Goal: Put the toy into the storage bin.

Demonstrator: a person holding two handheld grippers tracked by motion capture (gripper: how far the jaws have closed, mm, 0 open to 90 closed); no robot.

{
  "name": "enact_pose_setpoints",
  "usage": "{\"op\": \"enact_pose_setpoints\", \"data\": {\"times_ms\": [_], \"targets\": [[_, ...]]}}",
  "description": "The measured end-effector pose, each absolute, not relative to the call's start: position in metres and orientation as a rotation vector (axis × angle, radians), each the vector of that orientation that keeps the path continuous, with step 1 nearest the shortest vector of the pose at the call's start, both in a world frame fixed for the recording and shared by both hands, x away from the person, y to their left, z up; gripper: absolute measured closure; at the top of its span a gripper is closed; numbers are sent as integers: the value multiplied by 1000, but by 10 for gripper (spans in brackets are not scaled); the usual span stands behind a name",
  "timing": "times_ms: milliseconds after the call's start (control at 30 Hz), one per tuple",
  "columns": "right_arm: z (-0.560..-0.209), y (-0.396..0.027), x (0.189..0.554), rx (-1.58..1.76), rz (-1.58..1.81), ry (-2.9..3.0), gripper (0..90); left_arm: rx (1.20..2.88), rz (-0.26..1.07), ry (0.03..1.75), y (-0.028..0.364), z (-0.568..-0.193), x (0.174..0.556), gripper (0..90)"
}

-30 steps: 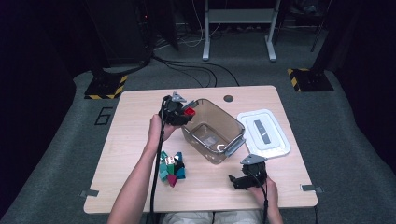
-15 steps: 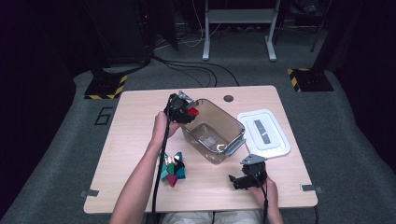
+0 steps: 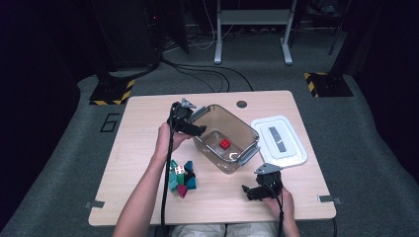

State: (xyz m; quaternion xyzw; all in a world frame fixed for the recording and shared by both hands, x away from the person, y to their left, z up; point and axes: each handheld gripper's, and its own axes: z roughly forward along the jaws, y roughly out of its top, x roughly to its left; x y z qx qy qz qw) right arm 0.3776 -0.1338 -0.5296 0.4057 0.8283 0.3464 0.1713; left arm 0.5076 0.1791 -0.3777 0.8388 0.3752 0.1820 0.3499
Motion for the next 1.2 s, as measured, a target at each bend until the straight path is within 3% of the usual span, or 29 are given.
{"op": "enact_pose_setpoints", "data": {"times_ms": [133,600,1200], "targets": [[-530,-134,378,1151,983,2352,14,2143,504,990,194,-377,495,84],[-530,-134,378,1151,983,2353,14,2107,558,1029,237,-396,461,30],[-529,-134,378,1153,982,2351,14,2140,432,1196,278,-471,454,22]]}}
